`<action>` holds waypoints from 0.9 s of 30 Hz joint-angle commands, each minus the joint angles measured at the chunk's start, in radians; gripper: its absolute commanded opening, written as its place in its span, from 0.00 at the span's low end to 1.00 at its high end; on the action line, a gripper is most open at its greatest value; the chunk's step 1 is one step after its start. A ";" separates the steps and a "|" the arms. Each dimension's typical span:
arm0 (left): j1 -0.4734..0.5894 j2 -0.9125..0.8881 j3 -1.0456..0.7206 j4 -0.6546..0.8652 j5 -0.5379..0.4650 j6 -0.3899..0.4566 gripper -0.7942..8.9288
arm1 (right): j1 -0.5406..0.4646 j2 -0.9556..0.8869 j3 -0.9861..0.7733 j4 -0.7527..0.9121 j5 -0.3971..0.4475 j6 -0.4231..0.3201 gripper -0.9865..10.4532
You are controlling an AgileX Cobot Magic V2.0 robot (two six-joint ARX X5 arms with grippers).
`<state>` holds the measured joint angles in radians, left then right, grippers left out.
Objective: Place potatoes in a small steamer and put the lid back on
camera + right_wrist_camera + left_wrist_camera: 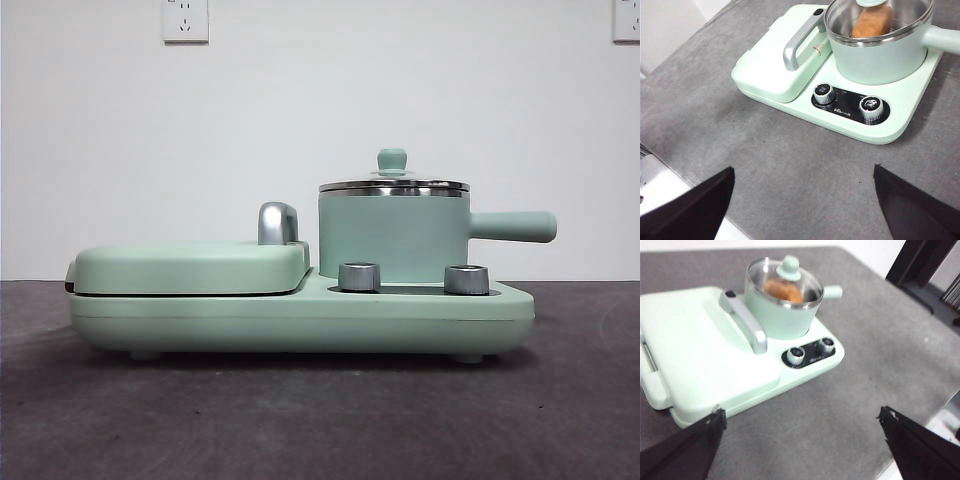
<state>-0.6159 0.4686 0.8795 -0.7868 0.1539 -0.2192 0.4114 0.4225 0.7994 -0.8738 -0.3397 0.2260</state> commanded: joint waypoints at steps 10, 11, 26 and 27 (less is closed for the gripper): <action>-0.006 -0.012 0.006 -0.028 -0.005 0.040 0.12 | 0.006 0.003 0.008 0.012 -0.004 -0.023 0.07; -0.006 -0.011 0.006 -0.029 -0.005 0.053 0.08 | 0.006 0.003 0.008 0.013 -0.003 -0.026 0.11; -0.006 -0.013 0.007 -0.028 -0.005 0.050 0.09 | 0.006 0.003 0.008 0.013 0.000 -0.025 0.10; -0.006 -0.013 0.007 -0.028 -0.005 0.050 0.09 | 0.006 0.003 0.008 0.013 0.000 -0.025 0.10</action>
<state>-0.6159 0.4507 0.8791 -0.8227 0.1535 -0.1764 0.4118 0.4225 0.7994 -0.8734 -0.3401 0.2123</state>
